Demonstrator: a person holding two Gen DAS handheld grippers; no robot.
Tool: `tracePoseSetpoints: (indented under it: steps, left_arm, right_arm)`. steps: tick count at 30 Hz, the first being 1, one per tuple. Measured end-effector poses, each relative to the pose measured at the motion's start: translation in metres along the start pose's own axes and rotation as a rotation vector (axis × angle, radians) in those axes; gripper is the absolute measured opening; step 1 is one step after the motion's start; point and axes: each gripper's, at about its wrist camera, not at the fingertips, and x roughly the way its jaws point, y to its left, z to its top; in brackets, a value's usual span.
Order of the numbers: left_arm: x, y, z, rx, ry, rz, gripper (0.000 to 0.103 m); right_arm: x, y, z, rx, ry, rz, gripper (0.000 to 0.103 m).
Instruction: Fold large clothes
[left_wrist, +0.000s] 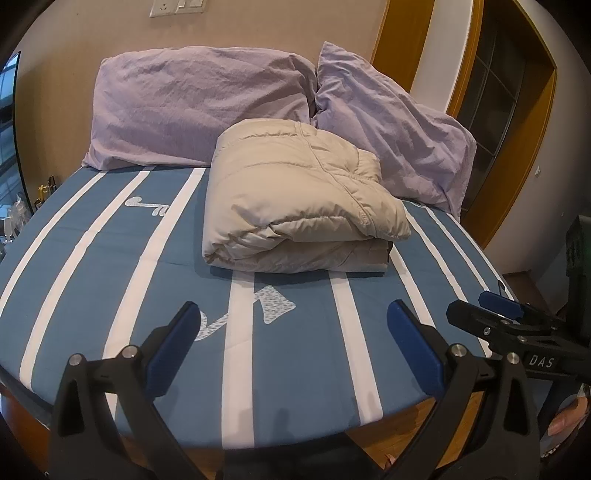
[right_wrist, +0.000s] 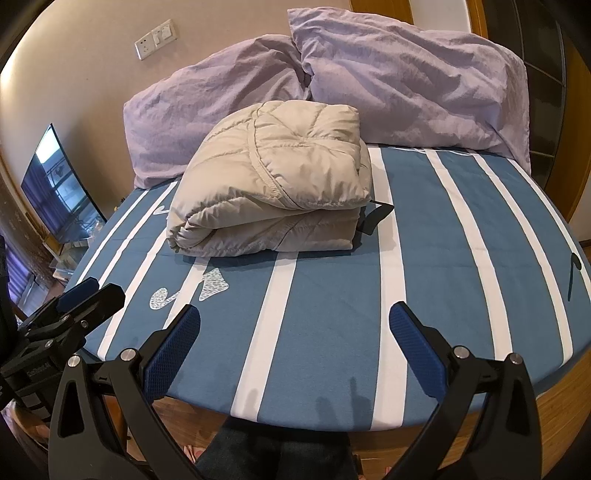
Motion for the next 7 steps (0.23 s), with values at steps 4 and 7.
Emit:
tracePoseSetpoints:
  steps: [4,7]
  left_arm:
    - [0.0001,-0.0004,0.0002,0.000,0.001,0.001,0.101]
    - [0.0001,-0.0004,0.0002,-0.001,0.001,0.001,0.101]
  right_arm:
    - [-0.0003,-0.0003,0.0002,-0.001,0.000,0.001,0.102]
    - [-0.0001,-0.0002,-0.0001,0.001,0.001,0.001,0.102]
